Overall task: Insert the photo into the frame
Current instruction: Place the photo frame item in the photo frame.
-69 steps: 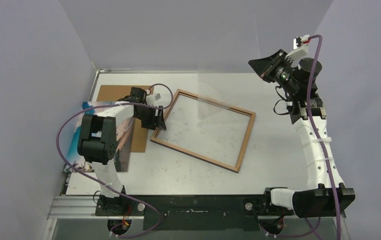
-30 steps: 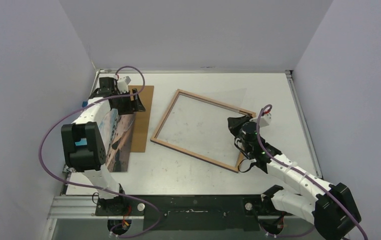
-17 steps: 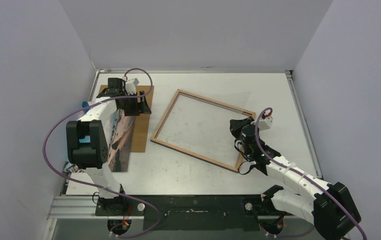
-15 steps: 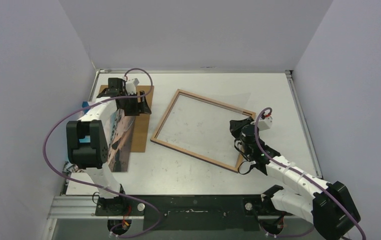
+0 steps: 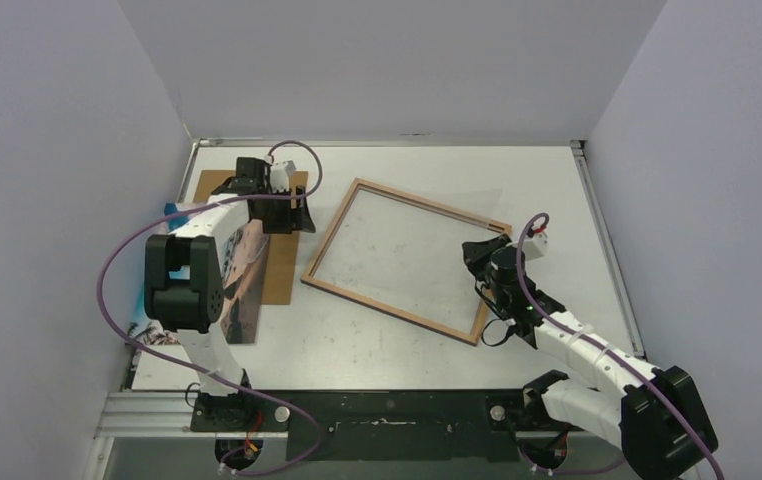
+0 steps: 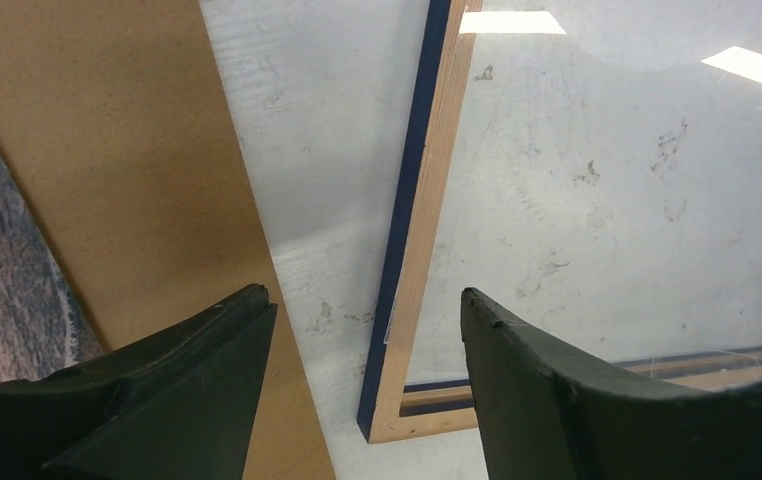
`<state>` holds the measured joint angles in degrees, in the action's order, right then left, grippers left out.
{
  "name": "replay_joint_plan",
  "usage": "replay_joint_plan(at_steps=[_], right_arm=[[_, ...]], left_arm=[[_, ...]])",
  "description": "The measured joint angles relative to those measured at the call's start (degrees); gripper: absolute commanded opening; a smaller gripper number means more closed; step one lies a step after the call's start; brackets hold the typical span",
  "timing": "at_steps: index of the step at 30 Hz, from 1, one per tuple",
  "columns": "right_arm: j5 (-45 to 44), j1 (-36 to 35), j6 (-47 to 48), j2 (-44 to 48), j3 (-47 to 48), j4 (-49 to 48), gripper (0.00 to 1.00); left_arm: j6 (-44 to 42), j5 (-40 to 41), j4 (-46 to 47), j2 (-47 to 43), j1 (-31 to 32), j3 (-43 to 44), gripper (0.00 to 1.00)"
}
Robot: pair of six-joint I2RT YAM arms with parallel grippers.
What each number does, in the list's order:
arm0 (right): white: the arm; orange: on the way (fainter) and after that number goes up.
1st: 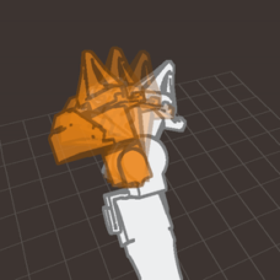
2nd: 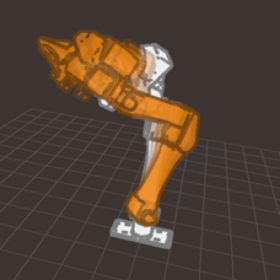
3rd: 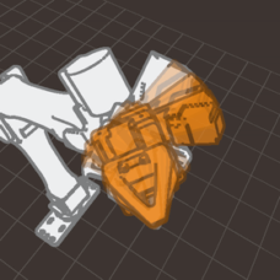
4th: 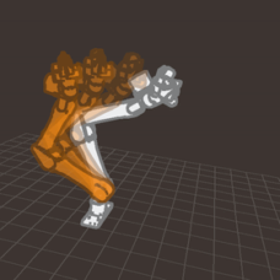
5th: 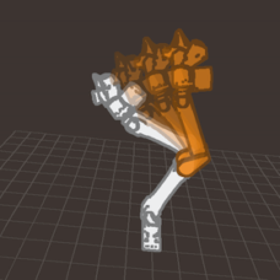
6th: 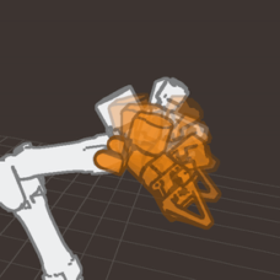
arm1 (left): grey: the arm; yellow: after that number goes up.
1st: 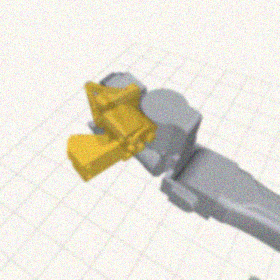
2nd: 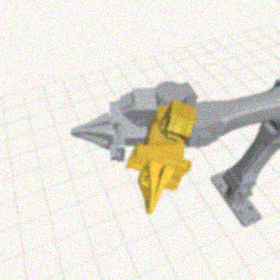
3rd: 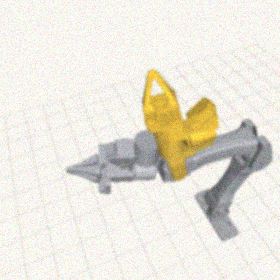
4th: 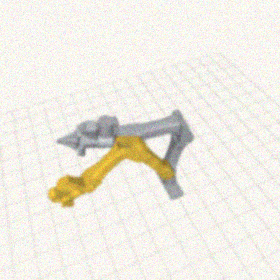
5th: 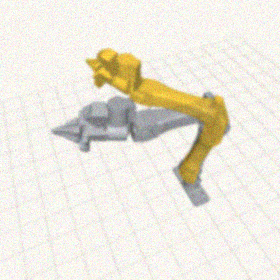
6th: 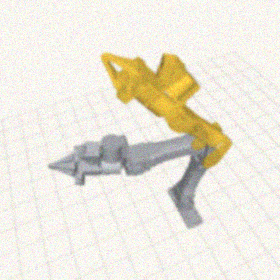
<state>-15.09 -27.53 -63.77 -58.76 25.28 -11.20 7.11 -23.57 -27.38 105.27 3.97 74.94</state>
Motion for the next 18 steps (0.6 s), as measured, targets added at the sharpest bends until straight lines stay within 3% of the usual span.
replay_joint_plan(at_steps=[1, 2, 18], right_arm=[[0.55, 0.13, 0.00, 0.00, -0.02, 0.04, 0.11], [0.79, 0.20, -0.42, -0.02, -0.04, 0.02, 0.06], [4.11, 1.27, 2.71, 0.02, -1.99, 0.76, 0.05]], left_arm=[[0.04, 0.26, 0.22, 0.26, 0.39, 0.02, 0.66], [0.11, 0.50, 0.37, 0.63, 0.85, 0.11, 0.66], [0.15, 2.71, 1.62, 6.69, 4.15, 3.28, 0.65]])
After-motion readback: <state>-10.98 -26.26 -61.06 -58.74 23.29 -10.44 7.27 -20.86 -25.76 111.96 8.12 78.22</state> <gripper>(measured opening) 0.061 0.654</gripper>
